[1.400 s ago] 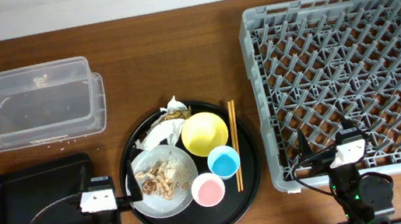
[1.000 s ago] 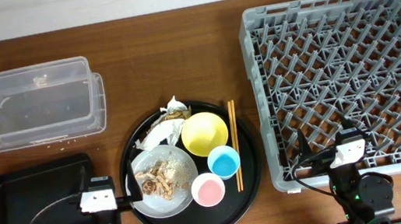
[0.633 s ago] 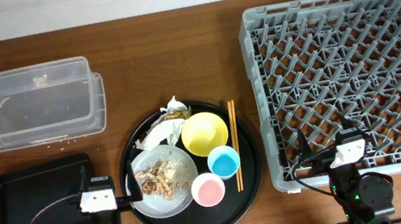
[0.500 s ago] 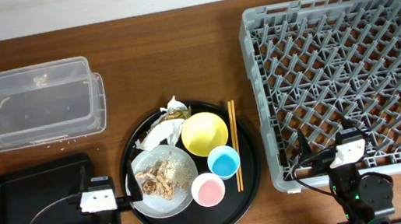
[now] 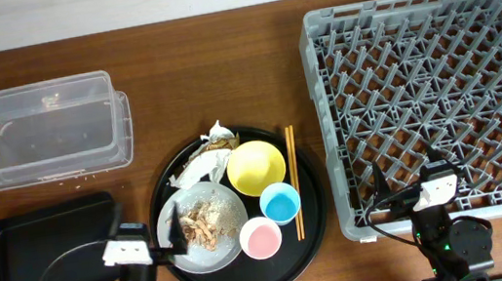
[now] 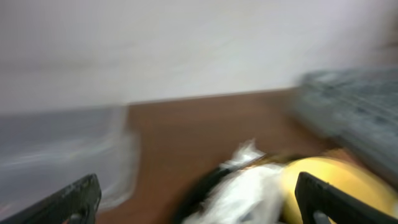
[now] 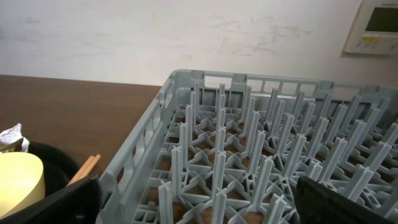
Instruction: Sort waste into correct bins and load items into the dishwasher rack
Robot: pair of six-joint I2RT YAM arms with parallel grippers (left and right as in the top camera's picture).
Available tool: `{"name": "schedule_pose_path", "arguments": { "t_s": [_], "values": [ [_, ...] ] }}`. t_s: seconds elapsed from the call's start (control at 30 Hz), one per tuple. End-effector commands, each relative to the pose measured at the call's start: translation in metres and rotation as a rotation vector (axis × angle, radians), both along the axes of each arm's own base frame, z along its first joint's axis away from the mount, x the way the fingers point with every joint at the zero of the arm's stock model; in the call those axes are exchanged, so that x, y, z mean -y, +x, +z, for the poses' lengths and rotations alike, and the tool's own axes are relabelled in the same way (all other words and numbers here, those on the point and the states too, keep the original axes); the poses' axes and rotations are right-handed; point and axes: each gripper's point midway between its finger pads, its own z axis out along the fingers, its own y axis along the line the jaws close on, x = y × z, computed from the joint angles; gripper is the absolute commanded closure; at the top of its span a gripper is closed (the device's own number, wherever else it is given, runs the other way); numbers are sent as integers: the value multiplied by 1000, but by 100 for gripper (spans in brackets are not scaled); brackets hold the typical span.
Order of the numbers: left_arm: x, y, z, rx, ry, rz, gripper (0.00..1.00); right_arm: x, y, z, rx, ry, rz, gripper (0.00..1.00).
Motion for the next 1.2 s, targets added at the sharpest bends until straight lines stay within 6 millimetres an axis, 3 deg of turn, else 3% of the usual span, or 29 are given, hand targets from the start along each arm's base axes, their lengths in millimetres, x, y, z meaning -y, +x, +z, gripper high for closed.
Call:
{"name": "schedule_pose_path", "arguments": {
  "t_s": [0.0, 0.1, 0.13, 0.23, 0.37, 0.47, 0.53, 0.63, 0.73, 0.8, 0.83, 0.97, 1.13, 1.17],
  "values": [
    [97, -60, 31, 102, -55, -677, 1, 0, 0, -3, -2, -4, 0, 1],
    [121, -113, 78, 418, 122, -933, 1, 0, 0, -3, -2, -4, 0, 1],
    [118, -117, 93, 473, 106, -911, 1, 0, 0, -3, -2, -4, 0, 1],
    [99, -92, 116, 456, -9, -724, 1, 0, 0, -3, -2, -4, 0, 1],
    [91, -56, 125, 208, -21, -627, 1, 0, 0, -3, -2, -4, 0, 1],
    [95, -25, 137, -68, -33, -649, 1, 0, 0, -3, -2, -4, 0, 1],
    [115, -22, 147, -192, -102, -839, 1, 0, 0, -3, -2, -4, 0, 1],
    [115, 6, 131, -289, -155, -833, 1, 0, 0, -3, -2, -4, 0, 2],
    [94, 52, 103, -504, -225, -548, 1, 0, 0, -3, -2, -4, 0, 1],
    [63, 72, 76, -711, -123, -207, 1, 0, 0, -3, -2, -4, 0, 1],
    [56, 78, 69, -758, -60, -118, 1, 0, 0, -3, -2, -4, 0, 1],
    [83, 85, 44, -843, -17, -175, 1, 0, 0, -3, -2, -4, 0, 1],
    [86, 103, 7, -923, 8, -152, 3, 0, 0, -3, -2, -4, 0, 1],
    [82, 106, -4, -947, 24, -126, 11, 0, 0, -3, -2, -4, 0, 1]
  ]
}}
